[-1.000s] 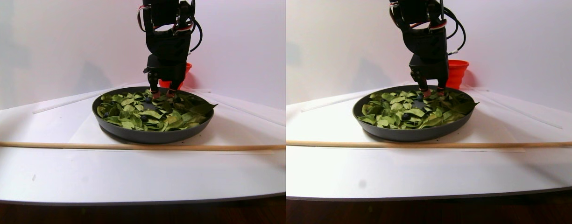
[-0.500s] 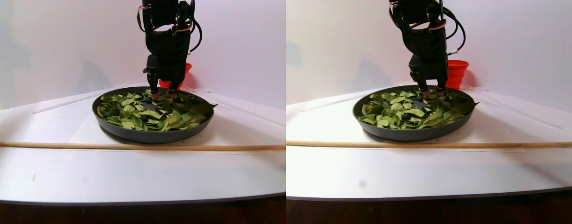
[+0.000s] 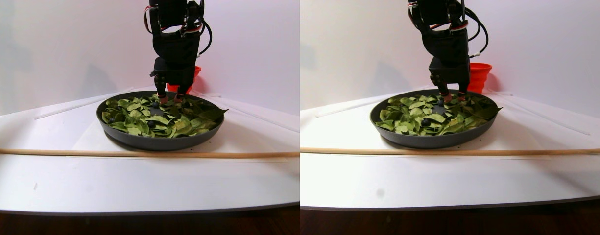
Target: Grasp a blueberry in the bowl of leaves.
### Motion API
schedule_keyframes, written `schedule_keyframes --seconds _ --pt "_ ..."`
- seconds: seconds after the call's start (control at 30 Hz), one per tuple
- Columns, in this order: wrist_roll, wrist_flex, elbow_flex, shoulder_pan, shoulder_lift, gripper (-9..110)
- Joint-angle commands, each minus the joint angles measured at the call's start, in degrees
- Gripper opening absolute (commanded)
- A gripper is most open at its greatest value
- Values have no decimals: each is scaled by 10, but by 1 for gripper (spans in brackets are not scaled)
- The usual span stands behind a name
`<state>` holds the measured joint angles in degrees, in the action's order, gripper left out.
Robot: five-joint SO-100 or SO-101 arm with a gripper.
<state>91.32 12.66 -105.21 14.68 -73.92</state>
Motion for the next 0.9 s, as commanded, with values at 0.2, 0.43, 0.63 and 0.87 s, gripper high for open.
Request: schedule_keyframes --seconds 0.2,0.43,0.63,0.87 --pt "-3 -18 7 -2 -88 14" --pt "-3 -31 0 -4 -113 14" --pt "-5 -38 -11 -11 -131 14" --pt "-13 -39 -16 -24 -126 14"
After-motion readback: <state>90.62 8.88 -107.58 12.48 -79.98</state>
